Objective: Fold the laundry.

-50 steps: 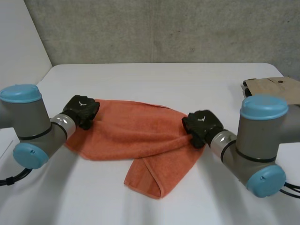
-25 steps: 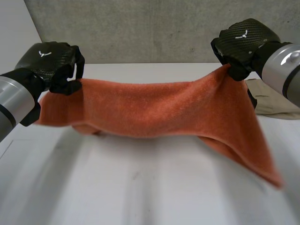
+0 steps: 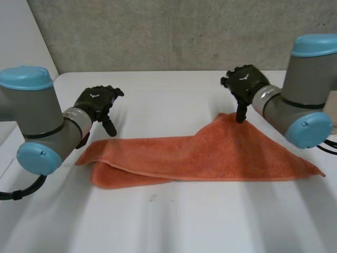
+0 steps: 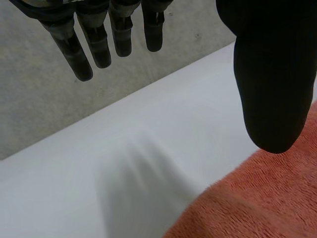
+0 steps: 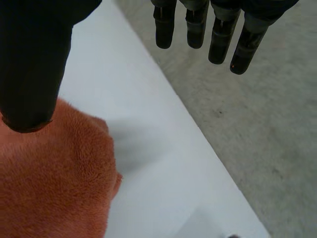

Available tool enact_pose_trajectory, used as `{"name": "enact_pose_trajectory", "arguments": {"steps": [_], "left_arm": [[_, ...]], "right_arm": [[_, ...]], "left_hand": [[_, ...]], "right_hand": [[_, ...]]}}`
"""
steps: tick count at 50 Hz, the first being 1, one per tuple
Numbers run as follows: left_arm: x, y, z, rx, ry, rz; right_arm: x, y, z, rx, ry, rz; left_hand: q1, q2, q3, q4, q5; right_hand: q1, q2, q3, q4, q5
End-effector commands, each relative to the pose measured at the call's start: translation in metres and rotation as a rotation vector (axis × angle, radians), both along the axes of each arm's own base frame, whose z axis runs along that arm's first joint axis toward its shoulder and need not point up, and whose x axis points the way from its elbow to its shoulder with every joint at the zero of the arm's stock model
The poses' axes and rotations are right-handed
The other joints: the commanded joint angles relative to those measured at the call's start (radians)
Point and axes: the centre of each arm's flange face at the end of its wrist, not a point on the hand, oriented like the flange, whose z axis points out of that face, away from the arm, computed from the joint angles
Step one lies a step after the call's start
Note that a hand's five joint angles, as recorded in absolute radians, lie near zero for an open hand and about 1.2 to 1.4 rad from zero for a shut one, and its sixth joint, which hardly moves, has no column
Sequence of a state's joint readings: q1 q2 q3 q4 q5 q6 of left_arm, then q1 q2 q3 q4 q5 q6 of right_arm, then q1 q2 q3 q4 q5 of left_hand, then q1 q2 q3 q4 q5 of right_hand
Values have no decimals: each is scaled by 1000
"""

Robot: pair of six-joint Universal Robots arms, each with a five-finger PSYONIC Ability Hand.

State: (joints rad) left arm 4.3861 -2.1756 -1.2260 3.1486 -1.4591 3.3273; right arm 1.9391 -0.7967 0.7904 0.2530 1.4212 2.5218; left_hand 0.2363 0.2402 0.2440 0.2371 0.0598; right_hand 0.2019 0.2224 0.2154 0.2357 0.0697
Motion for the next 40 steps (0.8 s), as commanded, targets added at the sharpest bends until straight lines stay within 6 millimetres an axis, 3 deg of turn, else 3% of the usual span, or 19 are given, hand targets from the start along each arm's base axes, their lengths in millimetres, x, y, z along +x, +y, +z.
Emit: {"name": "enact_pose_trajectory", "arguments": {"steps": [1,4,7,13,19,21,25,28,35,40], "left_arm": [[14,42,22,-16,-24,-35],[19,65,13,7,-80,-136],[35,78,-2,26,-172,-197],[60,77,-23,29,-337,-206],[67,56,-50,71,-367,-186],[69,49,-58,85,-365,-176],[69,43,-64,92,-358,-174],[67,41,-65,81,-350,-178],[60,33,-61,-15,-345,-176],[58,27,-58,-70,-344,-167]], "right_arm": [[-69,19,44,105,-236,-201],[-95,22,40,139,-240,-252],[-114,31,18,219,-191,-244],[-139,52,-34,350,-42,-214],[-143,59,-60,320,19,-194],[-145,57,-68,287,23,-196],[-146,51,-89,262,32,-201],[-148,46,-97,244,36,-206],[-151,42,-98,217,56,-206],[-150,39,-99,184,68,-197]], "left_hand": [[15,11,8,15,17],[51,47,43,50,52],[54,50,46,53,56],[103,100,96,103,105],[221,217,213,220,223],[268,264,260,267,270],[499,495,492,499,501],[553,549,545,552,555],[746,742,738,745,748],[1034,1030,1026,1033,1036]], "right_hand": [[-27,-48,-41,-61,-70],[-27,-48,-41,-61,-70],[-27,-48,-41,-61,-70],[3,-18,-11,-31,-39],[147,126,133,113,105],[302,281,288,268,260],[347,326,333,313,305],[373,353,360,339,331],[467,447,454,433,425],[883,862,869,849,840]]}}
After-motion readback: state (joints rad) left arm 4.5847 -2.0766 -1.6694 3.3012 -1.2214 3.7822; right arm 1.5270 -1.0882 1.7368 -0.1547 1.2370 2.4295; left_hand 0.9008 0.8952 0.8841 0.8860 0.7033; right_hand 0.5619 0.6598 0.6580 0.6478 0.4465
